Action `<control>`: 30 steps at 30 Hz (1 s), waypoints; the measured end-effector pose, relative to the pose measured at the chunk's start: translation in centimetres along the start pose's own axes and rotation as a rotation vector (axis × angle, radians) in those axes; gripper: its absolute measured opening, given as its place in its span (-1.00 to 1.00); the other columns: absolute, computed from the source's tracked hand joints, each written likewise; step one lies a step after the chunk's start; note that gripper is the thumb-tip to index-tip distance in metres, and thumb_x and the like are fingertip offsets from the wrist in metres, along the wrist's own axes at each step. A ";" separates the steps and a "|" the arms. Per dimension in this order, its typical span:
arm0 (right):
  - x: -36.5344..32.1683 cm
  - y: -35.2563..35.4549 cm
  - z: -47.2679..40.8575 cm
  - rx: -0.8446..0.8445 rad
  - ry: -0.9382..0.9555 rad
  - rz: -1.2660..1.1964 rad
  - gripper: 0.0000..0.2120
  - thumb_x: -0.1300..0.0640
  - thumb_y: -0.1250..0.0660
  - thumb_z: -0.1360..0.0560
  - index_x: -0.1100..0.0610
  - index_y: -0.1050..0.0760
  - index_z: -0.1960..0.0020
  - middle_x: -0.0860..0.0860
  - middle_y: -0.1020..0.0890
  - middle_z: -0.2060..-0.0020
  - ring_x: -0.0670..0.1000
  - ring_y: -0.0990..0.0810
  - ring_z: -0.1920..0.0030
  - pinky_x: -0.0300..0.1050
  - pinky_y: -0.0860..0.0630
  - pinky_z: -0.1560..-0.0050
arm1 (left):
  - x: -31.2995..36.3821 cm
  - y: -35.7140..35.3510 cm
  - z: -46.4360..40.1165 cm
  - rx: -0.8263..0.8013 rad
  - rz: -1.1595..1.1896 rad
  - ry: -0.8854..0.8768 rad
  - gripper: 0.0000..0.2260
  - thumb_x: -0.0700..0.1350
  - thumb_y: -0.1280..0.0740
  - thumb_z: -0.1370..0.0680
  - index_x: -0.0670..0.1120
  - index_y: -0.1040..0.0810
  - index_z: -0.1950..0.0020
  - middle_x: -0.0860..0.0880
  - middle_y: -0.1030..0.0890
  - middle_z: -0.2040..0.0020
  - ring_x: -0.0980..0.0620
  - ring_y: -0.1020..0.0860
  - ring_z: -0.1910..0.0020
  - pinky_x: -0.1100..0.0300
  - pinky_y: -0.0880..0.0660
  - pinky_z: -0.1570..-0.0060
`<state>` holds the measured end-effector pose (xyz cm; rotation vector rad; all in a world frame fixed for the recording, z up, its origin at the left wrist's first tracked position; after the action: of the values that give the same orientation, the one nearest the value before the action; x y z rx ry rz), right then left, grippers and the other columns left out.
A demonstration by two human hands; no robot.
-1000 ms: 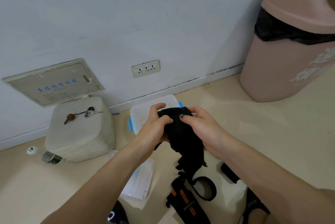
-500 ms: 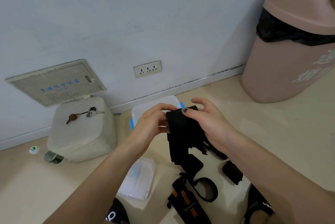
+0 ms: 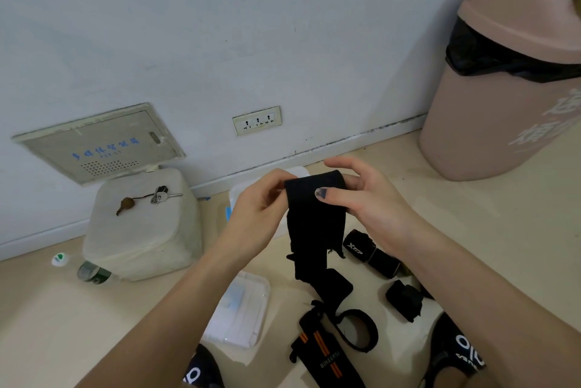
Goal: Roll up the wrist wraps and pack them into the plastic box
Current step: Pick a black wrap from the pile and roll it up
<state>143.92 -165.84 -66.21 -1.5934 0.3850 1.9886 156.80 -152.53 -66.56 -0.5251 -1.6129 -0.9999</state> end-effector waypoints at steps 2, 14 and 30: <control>-0.2 0.0 0.0 0.022 0.046 0.047 -0.58 0.30 -0.47 -0.52 0.07 -0.50 -0.33 0.08 -0.76 0.01 0.04 -0.74 0.01 -0.21 -0.62 0.00 | 0.2 -0.2 0.0 0.004 0.078 0.032 -0.82 -0.24 -0.26 -0.68 -0.02 -0.61 -0.02 0.09 -0.66 0.17 0.10 -0.64 0.12 0.19 -0.58 0.01; 0.0 0.0 -0.3 0.101 0.180 0.370 -0.83 -0.03 -0.47 -0.54 -0.01 -0.62 -0.10 -0.06 -0.70 0.03 -0.11 -0.66 0.00 -0.34 -0.55 0.05 | 0.6 -0.2 -0.2 0.076 0.244 0.099 -0.83 -0.24 -0.23 -0.70 -0.19 -0.62 -0.09 0.03 -0.64 0.19 0.12 -0.59 0.22 0.26 -0.53 0.13; 0.8 -1.7 0.4 -0.025 0.047 0.101 -0.79 0.04 -0.37 -0.63 0.05 -0.53 -0.24 -0.02 -0.74 -0.04 -0.08 -0.73 -0.04 -0.14 -0.66 -0.09 | 0.3 -1.4 0.2 0.108 0.361 0.298 -0.85 -0.14 -0.22 -0.66 -0.10 -0.58 -0.06 -0.07 -0.65 0.12 -0.03 -0.59 0.10 0.09 -0.47 0.05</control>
<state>144.46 -164.08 -66.63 -1.6687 0.4686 2.0409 155.57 -153.20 -66.79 -0.5419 -1.2442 -0.6799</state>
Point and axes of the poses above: each hand's wrist, its own z-axis away from the middle knuckle, its own y-axis out of the back of the hand, x = y × z, the point moved 3 cm from there along -z, towards the middle knuckle
